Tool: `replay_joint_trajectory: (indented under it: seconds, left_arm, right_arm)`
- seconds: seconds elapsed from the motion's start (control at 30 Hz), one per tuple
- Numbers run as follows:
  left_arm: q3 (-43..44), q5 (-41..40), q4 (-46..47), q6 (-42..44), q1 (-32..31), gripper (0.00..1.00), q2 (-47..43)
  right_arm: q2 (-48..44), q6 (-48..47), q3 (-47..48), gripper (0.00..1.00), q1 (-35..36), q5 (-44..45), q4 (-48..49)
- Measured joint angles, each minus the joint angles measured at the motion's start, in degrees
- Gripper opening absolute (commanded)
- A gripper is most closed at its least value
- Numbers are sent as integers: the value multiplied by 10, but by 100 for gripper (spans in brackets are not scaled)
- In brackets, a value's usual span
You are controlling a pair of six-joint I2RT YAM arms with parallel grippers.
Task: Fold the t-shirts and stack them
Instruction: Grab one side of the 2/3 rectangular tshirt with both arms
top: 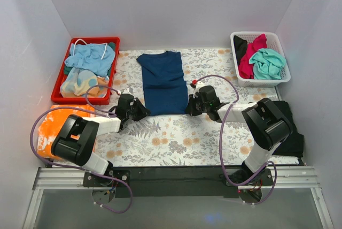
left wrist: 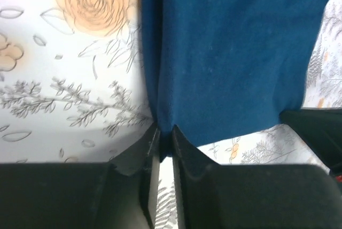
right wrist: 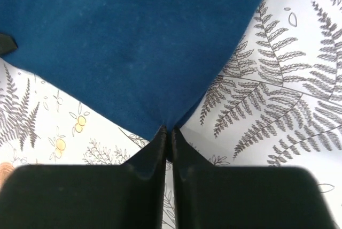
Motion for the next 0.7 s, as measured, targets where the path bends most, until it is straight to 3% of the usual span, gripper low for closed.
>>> replay_joint_trajectory:
  seconds: [0.3,0.57,0.7]
  left_arm:
    - [-52,-1,-41,2,0,0,-70]
    - [-98,17,-113,-19,-5,0,-178]
    - [-104,12,-176,-39,-14,0,-278]
  right_arm:
    - [-14,5,-31,1,5,-5,19]
    - [-121,12,-121,1,34,-11,-4]
    - [-200,18,-150,1,70,10,-37]
